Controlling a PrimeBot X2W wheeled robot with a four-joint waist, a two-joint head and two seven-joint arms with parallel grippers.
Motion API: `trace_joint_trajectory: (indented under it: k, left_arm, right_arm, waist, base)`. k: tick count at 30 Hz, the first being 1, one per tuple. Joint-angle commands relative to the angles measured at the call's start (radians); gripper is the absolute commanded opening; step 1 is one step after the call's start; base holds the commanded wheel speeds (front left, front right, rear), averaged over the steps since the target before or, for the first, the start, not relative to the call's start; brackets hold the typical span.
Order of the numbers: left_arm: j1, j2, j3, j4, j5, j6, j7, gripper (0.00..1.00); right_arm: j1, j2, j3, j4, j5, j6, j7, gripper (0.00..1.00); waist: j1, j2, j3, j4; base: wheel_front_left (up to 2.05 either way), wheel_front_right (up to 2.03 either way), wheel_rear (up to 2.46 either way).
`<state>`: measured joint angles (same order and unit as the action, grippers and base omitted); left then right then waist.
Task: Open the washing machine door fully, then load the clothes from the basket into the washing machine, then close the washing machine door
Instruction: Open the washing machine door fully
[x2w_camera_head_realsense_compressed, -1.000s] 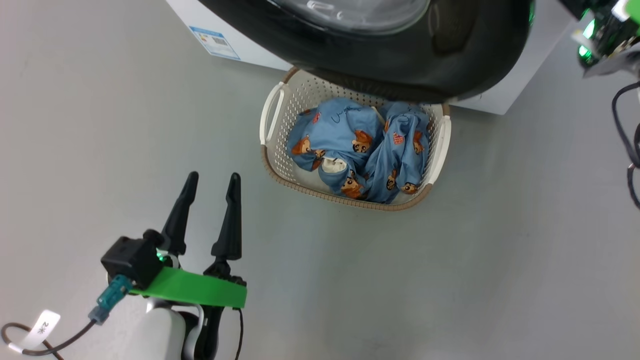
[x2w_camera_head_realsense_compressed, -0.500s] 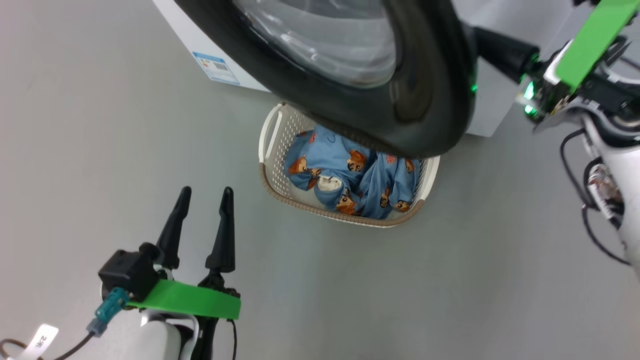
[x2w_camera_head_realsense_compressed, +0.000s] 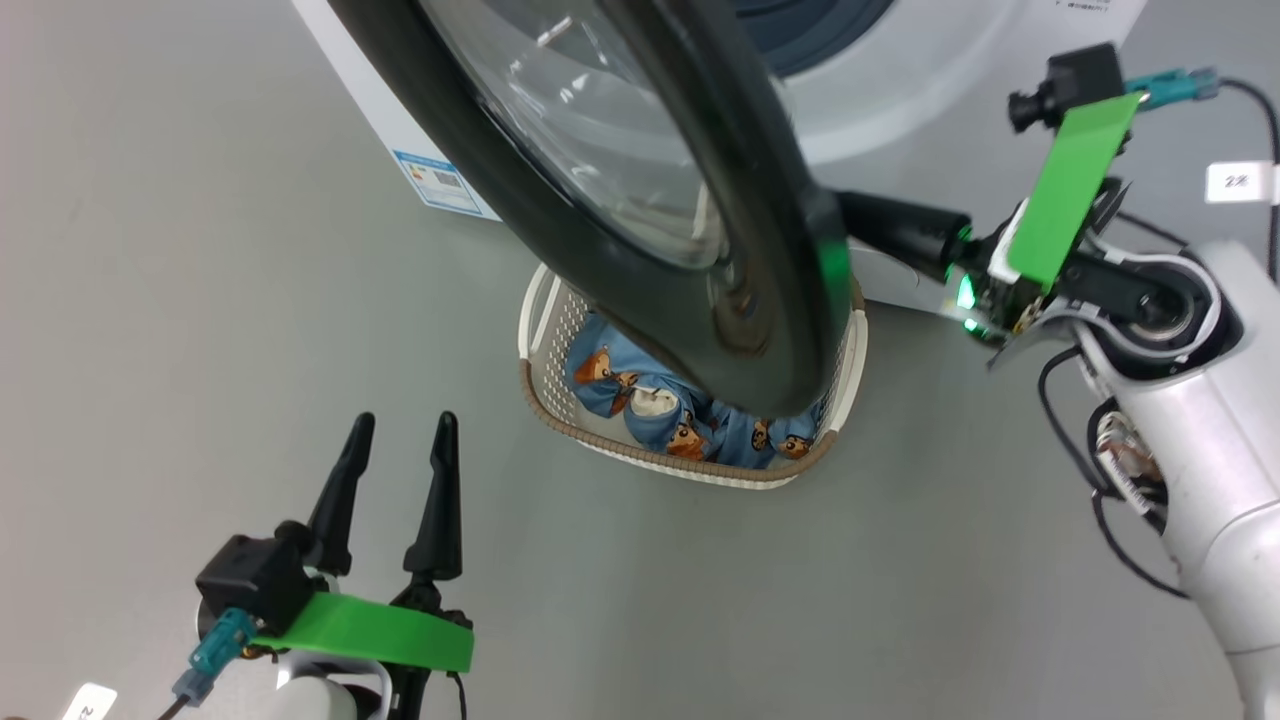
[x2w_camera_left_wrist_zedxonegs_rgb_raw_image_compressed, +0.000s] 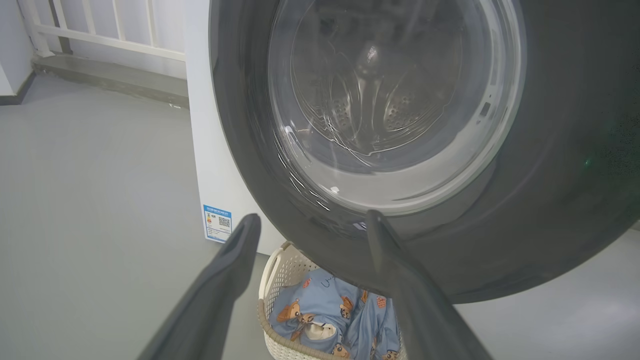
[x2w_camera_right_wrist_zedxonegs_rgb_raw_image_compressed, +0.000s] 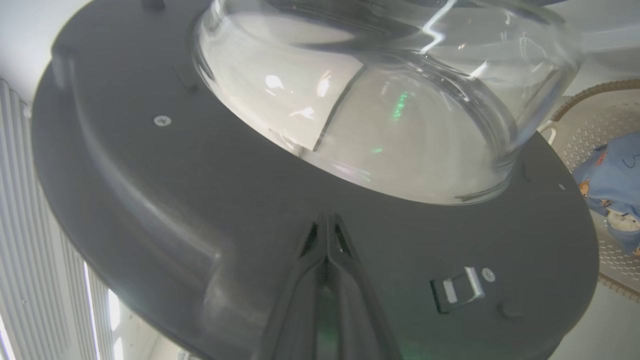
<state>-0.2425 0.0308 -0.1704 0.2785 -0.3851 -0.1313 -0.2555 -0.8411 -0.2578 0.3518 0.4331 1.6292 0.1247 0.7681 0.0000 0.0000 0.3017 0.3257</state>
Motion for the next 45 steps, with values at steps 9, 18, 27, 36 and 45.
trace_joint_trajectory:
  k: [9, 18, 27, 36, 45]
  left_arm:
    - [0.026, 0.019, 0.043, -0.018, 0.013, 0.001, -0.006, 1.0]
    - [0.037, 0.019, 0.041, -0.017, 0.016, 0.001, -0.006, 1.0]
    - [0.049, 0.019, 0.047, -0.017, 0.022, 0.001, -0.006, 1.0]
    - [0.052, 0.019, 0.051, -0.015, 0.026, 0.001, -0.006, 1.0]
    - [0.054, 0.019, 0.061, -0.009, 0.039, 0.001, -0.006, 1.0]
  right_arm:
    - [0.091, 0.064, 0.039, -0.068, -0.002, 0.006, 0.047, 0.0]
    - [0.139, 0.11, 0.049, -0.091, -0.007, 0.006, 0.059, 0.0]
    - [0.179, 0.153, 0.064, -0.106, -0.019, 0.006, 0.058, 0.0]
    - [0.193, 0.173, 0.062, -0.11, -0.039, 0.006, 0.034, 0.0]
    - [0.21, 0.166, 0.039, -0.126, -0.068, 0.006, -0.025, 0.13]
  waist:
    - [0.0, 0.0, -0.041, 0.016]
    - [0.0, 0.0, -0.061, 0.03]
    - [0.0, 0.0, -0.071, 0.041]
    - [0.0, 0.0, -0.08, 0.035]
    - [0.0, 0.0, -0.099, 0.005]
  base:
    - [0.0, 0.0, 0.0]
    - [0.0, 0.0, 0.0]
    - [0.0, 0.0, 0.0]
    - [0.0, 0.0, 0.0]
    - [0.0, 0.0, 0.0]
